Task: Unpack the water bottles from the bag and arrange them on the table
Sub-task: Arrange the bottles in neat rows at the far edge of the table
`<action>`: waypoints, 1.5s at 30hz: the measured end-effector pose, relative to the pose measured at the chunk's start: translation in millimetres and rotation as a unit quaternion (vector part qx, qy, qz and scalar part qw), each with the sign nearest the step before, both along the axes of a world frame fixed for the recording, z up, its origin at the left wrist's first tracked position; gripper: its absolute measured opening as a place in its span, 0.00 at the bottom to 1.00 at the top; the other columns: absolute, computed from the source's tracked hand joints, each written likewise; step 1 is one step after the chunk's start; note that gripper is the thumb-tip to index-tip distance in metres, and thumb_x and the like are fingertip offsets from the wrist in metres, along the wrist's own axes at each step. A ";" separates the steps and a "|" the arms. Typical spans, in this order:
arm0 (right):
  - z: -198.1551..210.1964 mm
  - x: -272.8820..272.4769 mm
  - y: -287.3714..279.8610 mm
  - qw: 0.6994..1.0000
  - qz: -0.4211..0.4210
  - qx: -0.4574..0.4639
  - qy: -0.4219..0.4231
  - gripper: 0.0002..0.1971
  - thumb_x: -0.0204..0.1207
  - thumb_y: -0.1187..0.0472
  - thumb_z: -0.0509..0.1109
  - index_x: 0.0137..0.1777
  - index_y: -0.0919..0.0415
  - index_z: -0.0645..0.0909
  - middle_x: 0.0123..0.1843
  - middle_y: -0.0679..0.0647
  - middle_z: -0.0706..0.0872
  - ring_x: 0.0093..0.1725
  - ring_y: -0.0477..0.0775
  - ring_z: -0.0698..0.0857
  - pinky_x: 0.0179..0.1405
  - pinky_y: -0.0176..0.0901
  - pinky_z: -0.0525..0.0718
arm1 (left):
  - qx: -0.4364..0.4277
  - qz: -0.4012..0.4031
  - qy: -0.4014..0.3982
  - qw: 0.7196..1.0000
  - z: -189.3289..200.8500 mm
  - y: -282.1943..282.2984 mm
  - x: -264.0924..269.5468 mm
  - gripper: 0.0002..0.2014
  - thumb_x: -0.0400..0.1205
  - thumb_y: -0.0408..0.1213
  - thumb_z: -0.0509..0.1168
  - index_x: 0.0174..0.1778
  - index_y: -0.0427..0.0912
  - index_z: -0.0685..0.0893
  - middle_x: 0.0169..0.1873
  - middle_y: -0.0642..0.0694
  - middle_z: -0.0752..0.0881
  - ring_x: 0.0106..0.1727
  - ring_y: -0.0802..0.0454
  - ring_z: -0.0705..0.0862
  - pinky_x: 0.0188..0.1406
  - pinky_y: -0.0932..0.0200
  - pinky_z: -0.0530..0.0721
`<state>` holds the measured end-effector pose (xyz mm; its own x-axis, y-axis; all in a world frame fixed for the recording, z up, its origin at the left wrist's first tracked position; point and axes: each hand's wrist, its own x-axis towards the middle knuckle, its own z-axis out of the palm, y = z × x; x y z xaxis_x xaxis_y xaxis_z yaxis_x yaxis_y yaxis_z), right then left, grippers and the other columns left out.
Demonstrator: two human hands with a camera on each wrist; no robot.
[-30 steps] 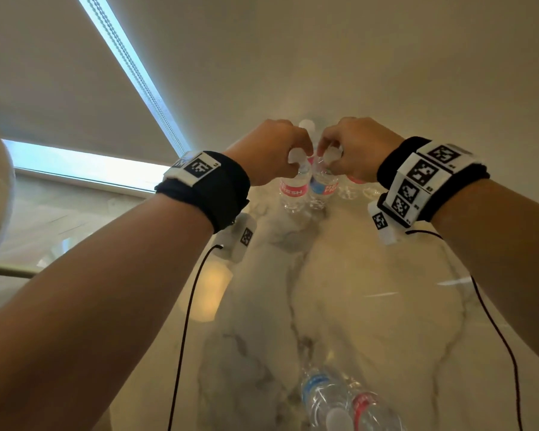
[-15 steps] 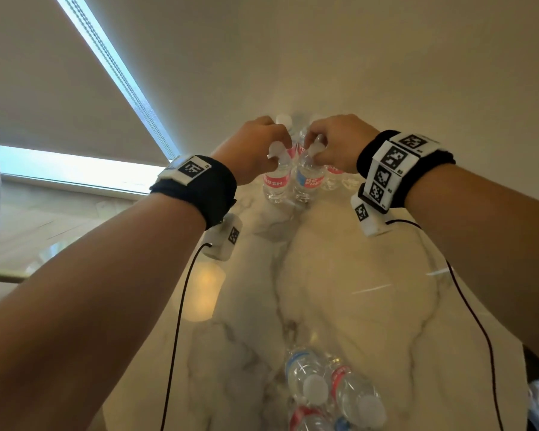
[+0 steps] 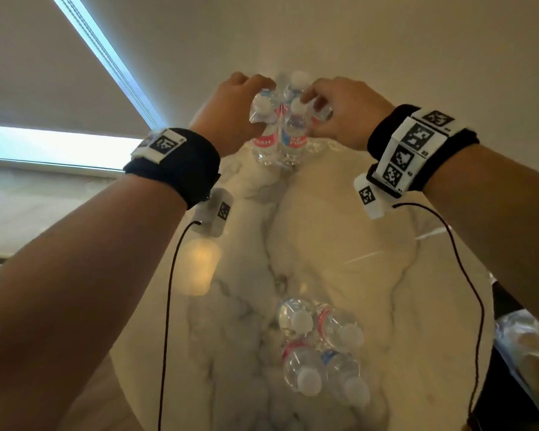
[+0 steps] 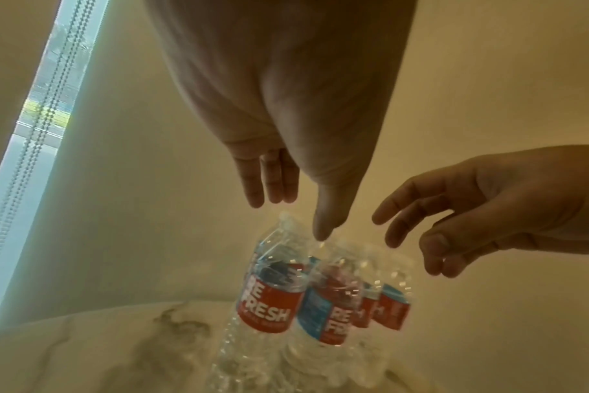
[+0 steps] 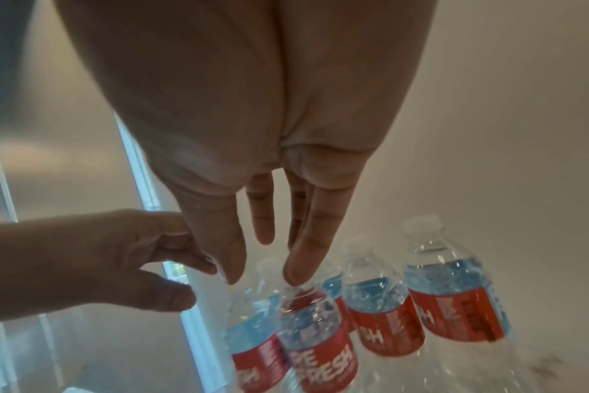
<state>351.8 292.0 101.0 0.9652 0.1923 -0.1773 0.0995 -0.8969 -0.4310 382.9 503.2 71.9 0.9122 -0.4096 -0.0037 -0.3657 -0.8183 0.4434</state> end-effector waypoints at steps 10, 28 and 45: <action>7.5 -200.5 -14.5 0.975 0.125 0.027 0.181 0.19 0.71 0.37 0.72 0.56 0.45 0.83 0.47 0.41 0.83 0.44 0.39 0.82 0.47 0.42 0.83 | -0.049 -0.175 0.221 0.958 26.6 6.4 -205.3 0.18 0.76 0.59 0.72 0.61 0.63 0.86 0.53 0.63 0.84 0.53 0.66 0.83 0.54 0.67 0.86; 16.2 -107.7 -78.3 0.996 0.044 -0.053 0.055 0.14 0.71 0.57 0.75 0.58 0.51 0.86 0.47 0.47 0.77 0.47 0.50 0.78 0.47 0.39 0.70 | -0.008 -0.167 0.042 0.985 -1.6 -62.5 -108.4 0.21 0.77 0.40 0.74 0.66 0.45 0.82 0.57 0.46 0.82 0.51 0.49 0.84 0.52 0.59 0.80; -34.1 29.5 -90.5 0.995 0.058 -0.079 0.011 0.17 0.72 0.63 0.75 0.62 0.54 0.86 0.57 0.58 0.80 0.53 0.64 0.83 0.49 0.46 0.76 | 0.052 -0.122 -0.017 0.991 -39.3 -107.4 20.3 0.18 0.77 0.38 0.70 0.64 0.41 0.84 0.51 0.39 0.84 0.51 0.40 0.84 0.53 0.46 0.82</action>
<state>381.3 201.6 66.9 0.9336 0.2705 -0.2348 0.1987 -0.9365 -0.2890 403.2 395.8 32.6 0.7866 -0.6168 -0.0289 -0.5712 -0.7446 0.3453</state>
